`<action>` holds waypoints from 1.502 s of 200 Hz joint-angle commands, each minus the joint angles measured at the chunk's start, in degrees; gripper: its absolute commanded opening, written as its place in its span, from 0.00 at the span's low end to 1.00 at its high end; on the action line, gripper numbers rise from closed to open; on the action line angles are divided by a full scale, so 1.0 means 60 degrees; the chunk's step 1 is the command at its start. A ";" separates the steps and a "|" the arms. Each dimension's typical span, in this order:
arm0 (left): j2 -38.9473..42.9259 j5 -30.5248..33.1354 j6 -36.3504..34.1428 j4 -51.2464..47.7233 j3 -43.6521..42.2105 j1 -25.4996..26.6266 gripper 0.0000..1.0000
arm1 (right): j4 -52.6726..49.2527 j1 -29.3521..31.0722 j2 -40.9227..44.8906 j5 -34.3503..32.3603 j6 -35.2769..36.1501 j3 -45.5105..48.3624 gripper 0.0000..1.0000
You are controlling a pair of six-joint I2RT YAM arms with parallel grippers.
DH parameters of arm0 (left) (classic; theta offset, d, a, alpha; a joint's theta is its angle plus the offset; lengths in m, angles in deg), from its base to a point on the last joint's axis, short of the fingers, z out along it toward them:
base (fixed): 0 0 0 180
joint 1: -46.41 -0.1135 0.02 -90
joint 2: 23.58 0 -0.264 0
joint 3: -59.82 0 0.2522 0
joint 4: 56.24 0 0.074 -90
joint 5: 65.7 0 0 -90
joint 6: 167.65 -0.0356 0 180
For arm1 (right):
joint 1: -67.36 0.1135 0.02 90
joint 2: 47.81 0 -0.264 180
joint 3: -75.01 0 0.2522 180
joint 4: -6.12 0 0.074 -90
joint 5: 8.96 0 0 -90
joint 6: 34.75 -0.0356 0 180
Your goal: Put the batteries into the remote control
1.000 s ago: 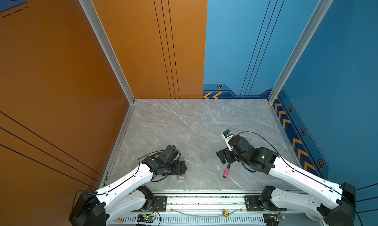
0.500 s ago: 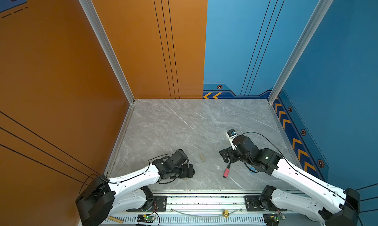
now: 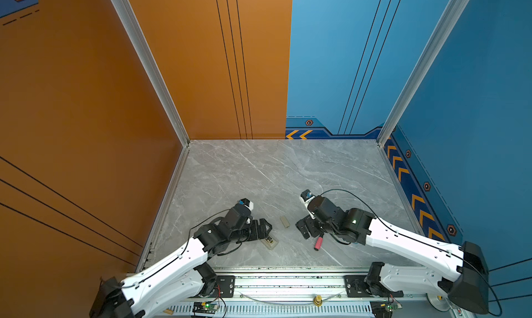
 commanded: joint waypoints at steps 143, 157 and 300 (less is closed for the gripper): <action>0.0783 -0.4115 -0.1207 0.0249 -0.0508 -0.5627 0.90 | 0.1892 0.1493 -0.5396 0.1597 -0.0692 -0.2472 0.94; 0.0742 -0.4132 -0.1208 0.0322 -0.0545 -0.5665 0.90 | 0.1890 0.1500 -0.5592 0.1619 -0.0671 -0.2543 0.92; 0.0763 -0.4159 -0.1237 0.0529 -0.0666 -0.6126 0.90 | 0.1407 0.1613 -0.6546 0.1381 -0.0466 -0.2735 0.67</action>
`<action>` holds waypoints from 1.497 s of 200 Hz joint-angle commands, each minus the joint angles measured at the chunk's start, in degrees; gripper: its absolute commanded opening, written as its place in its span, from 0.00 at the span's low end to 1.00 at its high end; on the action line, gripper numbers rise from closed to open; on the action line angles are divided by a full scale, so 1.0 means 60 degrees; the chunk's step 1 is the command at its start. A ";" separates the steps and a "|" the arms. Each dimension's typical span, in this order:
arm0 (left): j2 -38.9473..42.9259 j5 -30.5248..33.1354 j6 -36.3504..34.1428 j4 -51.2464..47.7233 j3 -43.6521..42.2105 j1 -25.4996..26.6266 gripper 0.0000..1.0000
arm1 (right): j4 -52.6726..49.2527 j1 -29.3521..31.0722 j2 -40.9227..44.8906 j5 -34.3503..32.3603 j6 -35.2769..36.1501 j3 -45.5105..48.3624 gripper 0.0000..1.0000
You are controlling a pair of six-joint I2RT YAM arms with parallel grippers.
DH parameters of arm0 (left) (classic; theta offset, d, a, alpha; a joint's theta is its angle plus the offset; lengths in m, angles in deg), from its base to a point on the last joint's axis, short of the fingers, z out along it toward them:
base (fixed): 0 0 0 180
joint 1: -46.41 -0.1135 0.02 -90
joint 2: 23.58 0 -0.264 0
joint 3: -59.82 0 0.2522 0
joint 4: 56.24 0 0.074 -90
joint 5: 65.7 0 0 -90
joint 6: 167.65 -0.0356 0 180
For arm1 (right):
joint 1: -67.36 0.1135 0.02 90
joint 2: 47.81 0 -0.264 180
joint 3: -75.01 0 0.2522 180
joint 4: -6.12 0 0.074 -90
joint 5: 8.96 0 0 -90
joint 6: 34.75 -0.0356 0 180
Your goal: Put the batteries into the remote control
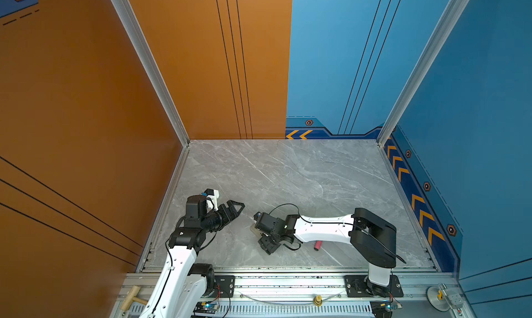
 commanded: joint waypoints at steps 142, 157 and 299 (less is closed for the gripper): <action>0.0123 -0.0860 0.0449 0.1716 -0.0506 -0.0130 0.91 | 0.1652 0.0146 0.1750 -0.1085 0.0385 0.1321 0.17; 0.0158 -0.1038 0.0496 0.1934 -0.0483 -0.0115 0.91 | 0.1953 0.0032 0.2214 -0.1092 0.0315 0.1579 0.17; -0.0855 -0.0465 0.0533 0.3680 0.0117 0.2674 0.97 | 0.3011 -0.0385 0.4132 -0.0864 -0.0086 0.2032 0.15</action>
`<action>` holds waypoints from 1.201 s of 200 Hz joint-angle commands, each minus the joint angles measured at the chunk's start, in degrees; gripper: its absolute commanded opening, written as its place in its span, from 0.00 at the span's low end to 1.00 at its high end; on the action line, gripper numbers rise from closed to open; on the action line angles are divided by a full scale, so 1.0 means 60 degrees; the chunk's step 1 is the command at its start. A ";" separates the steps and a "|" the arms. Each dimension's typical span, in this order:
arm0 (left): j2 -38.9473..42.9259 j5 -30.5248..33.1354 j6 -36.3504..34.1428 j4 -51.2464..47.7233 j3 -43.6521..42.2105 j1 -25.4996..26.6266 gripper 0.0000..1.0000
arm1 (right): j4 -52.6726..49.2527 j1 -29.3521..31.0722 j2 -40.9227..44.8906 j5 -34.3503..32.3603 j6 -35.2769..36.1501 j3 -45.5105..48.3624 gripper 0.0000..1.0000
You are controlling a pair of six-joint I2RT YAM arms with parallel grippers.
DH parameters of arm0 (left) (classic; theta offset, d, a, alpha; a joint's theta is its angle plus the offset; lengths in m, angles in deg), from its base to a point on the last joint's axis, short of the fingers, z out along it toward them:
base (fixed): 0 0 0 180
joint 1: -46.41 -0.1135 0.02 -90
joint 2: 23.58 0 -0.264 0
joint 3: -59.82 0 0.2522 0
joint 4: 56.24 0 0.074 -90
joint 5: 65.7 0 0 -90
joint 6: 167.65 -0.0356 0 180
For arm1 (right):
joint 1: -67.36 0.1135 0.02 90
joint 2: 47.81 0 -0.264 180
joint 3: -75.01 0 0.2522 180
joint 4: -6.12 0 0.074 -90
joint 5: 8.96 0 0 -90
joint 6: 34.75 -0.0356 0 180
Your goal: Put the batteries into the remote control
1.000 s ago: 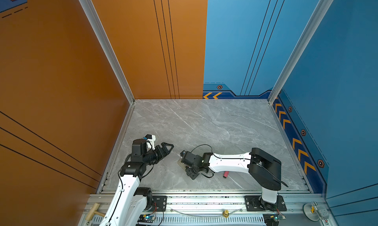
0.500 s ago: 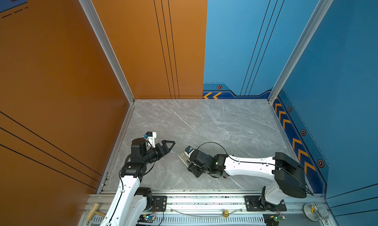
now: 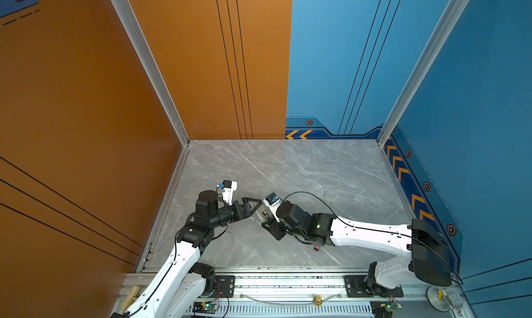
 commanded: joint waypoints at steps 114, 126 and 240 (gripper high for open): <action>-0.0820 0.0739 0.0323 0.1637 -0.0144 0.0682 0.76 | 0.0942 -0.0129 0.0421 0.0374 -0.0402 0.0461 0.15; -0.0832 0.0762 0.0309 0.1652 -0.0178 0.0703 0.76 | 0.0978 -0.0142 0.0404 0.0407 -0.0403 0.0461 0.15; -0.1032 0.0755 0.0491 0.2026 -0.0378 0.0725 0.51 | 0.1362 -0.0214 0.0542 0.0579 -0.0505 0.0662 0.15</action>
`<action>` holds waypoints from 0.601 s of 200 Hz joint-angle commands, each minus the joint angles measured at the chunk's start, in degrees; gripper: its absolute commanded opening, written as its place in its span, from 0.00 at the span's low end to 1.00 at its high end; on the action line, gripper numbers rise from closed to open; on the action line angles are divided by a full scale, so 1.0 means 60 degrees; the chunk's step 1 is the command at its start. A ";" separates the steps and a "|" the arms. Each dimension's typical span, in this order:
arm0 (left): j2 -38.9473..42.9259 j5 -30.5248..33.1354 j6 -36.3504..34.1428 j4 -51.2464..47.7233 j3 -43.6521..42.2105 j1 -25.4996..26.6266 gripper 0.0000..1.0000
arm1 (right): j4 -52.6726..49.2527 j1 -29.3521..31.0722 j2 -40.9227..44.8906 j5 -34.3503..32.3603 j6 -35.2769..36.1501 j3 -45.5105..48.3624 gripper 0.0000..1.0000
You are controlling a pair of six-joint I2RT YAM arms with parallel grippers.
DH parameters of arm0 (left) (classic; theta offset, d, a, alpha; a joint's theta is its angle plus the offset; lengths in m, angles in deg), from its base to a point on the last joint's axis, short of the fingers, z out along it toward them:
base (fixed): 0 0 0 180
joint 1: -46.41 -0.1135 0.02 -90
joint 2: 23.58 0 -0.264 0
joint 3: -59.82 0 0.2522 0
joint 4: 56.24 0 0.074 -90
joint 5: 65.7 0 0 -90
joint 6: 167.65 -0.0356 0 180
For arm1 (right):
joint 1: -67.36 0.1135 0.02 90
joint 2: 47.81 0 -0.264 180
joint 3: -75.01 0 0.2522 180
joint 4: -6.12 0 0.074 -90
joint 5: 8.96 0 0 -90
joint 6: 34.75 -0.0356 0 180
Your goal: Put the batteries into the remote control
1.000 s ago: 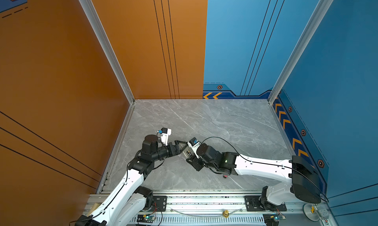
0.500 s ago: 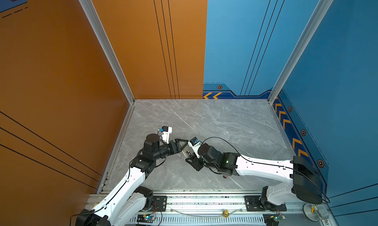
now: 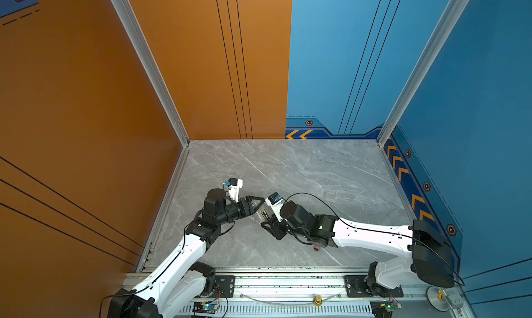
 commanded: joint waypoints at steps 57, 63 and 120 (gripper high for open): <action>-0.0014 0.0111 -0.0056 0.0217 -0.0182 0.0103 0.47 | 0.0449 -0.0069 0.0281 0.0165 -0.0163 0.0032 0.15; -0.0021 0.0121 -0.0055 0.0218 -0.0179 0.0107 0.47 | 0.0447 -0.0069 0.0297 0.0164 -0.0155 0.0032 0.15; -0.0088 0.0114 -0.0051 0.0207 -0.0157 0.0134 0.41 | 0.0502 -0.0100 0.0318 0.0215 -0.0163 0.0054 0.15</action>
